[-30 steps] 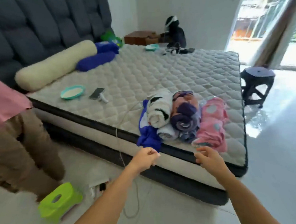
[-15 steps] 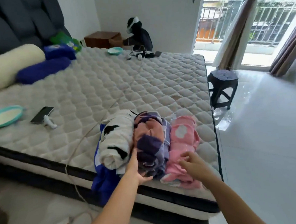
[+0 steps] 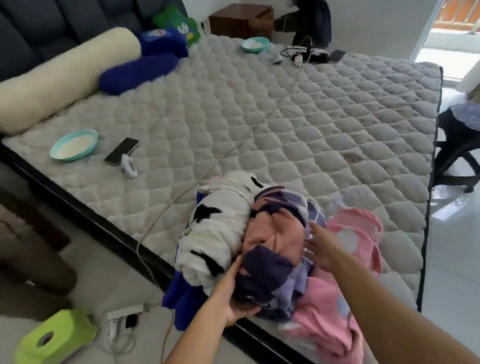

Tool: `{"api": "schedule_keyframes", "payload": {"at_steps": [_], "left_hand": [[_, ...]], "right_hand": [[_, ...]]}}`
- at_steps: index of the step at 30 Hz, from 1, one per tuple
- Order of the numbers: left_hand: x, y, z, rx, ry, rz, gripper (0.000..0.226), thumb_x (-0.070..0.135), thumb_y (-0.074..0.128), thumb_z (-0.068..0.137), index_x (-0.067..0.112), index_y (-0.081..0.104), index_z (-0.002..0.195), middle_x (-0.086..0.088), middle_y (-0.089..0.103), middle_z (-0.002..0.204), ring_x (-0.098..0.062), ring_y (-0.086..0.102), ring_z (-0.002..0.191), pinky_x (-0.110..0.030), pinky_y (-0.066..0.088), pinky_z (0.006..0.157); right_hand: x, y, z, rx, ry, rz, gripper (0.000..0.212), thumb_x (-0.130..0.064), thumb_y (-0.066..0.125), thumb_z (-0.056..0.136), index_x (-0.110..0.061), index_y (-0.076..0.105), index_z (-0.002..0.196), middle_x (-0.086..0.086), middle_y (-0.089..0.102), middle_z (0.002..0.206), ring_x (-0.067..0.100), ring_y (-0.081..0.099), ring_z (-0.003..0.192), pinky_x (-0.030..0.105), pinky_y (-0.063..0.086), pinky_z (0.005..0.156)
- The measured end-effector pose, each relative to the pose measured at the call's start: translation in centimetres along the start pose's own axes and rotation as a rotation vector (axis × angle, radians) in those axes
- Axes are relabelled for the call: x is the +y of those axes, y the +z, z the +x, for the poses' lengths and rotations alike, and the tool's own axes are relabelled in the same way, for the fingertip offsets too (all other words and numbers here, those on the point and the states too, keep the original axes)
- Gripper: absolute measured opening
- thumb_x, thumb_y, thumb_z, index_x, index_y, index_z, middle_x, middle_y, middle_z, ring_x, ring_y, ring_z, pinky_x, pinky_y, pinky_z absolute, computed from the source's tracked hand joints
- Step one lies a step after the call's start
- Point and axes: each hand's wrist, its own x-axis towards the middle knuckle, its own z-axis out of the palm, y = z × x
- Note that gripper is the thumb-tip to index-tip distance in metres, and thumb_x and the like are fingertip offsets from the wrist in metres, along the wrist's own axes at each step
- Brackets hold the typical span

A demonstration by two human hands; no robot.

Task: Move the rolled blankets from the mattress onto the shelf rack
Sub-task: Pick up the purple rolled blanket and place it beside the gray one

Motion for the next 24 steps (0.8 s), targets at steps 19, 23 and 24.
{"api": "schedule_keyframes", "payload": {"at_steps": [19,23,24], "left_hand": [[-1.6,2.1,-3.0,0.179,0.359,-0.038,0.025,0.042,0.062,0.088,0.022,0.065,0.103,-0.010,0.069,0.098,-0.031,0.065,0.094,-0.046,0.056,0.082],[-1.7,0.4,-5.0,0.060,0.480,-0.167,0.041,0.039,0.068,0.079,0.012,0.069,0.110,-0.011,0.068,0.091,-0.026,0.060,0.086,-0.041,0.053,0.075],[-1.4,0.0,-5.7,0.036,0.504,-0.192,0.046,0.039,0.069,0.075,0.011,0.069,0.110,-0.011,0.070,0.095,-0.025,0.061,0.090,-0.039,0.053,0.076]], "right_hand": [[-5.6,1.9,7.3,-0.179,-0.169,-0.446,0.073,-0.061,0.050,0.077,-0.007,0.054,0.126,0.015,0.061,0.123,0.034,0.059,0.110,0.048,0.052,0.095],[-7.3,2.2,2.3,-0.142,-0.218,-0.399,0.061,-0.052,0.054,0.085,0.004,0.059,0.110,0.019,0.064,0.100,0.033,0.061,0.092,0.041,0.052,0.077],[-7.7,2.6,1.2,-0.132,-0.253,-0.401,0.054,-0.046,0.054,0.088,0.003,0.059,0.108,0.018,0.062,0.097,0.032,0.060,0.091,0.039,0.049,0.075]]}}
